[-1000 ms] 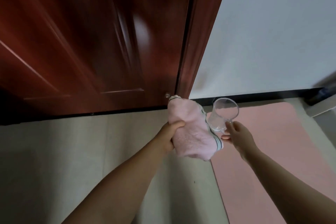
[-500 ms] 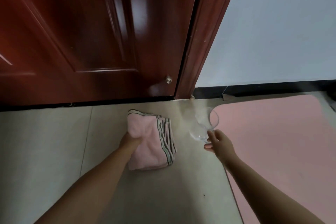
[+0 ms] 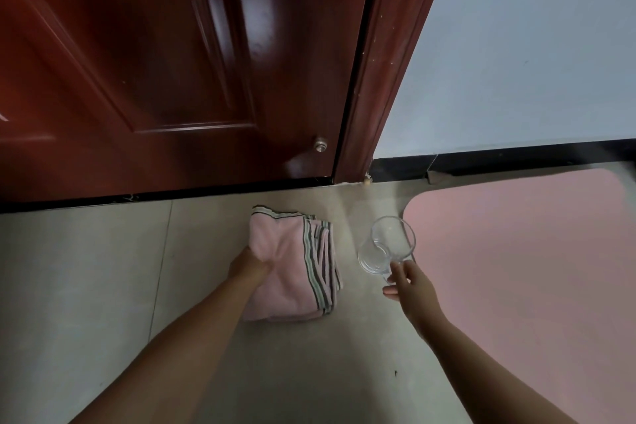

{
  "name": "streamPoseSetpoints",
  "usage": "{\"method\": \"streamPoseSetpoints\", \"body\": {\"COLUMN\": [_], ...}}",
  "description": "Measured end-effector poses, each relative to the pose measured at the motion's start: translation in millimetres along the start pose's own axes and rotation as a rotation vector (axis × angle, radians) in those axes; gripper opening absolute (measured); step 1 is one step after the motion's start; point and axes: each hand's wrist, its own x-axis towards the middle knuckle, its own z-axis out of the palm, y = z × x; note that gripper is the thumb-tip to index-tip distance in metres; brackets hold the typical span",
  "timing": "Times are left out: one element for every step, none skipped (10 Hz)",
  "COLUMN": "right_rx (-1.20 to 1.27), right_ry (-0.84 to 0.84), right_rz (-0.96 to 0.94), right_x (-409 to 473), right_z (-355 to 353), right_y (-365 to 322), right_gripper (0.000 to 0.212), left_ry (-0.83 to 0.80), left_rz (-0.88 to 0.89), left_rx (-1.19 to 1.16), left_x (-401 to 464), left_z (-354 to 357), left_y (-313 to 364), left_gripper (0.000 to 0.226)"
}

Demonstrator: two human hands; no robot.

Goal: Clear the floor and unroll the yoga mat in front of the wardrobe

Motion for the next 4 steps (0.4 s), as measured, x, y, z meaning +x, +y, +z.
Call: {"method": "streamPoseSetpoints", "body": {"right_rx": [-0.038, -0.082, -0.308, -0.602], "right_ry": [0.008, -0.062, -0.151, -0.269], "right_rz": [-0.017, 0.024, 0.178, 0.235], "right_x": [-1, -4, -14, -54], "right_z": [2, -1, -19, -55], "right_y": [-2, -8, -25, -74], "right_gripper": [0.022, 0.028, 0.066, 0.066], "left_ry": [0.003, 0.093, 0.162, 0.072], "left_rz": [-0.047, -0.141, -0.067, 0.103], "left_rx": [-0.010, 0.009, 0.196, 0.283], "left_x": [1, -8, -43, -107], "left_z": [3, -2, -23, -60], "left_y": [-4, 3, 40, 92], "left_gripper": [0.071, 0.084, 0.071, 0.052]}}
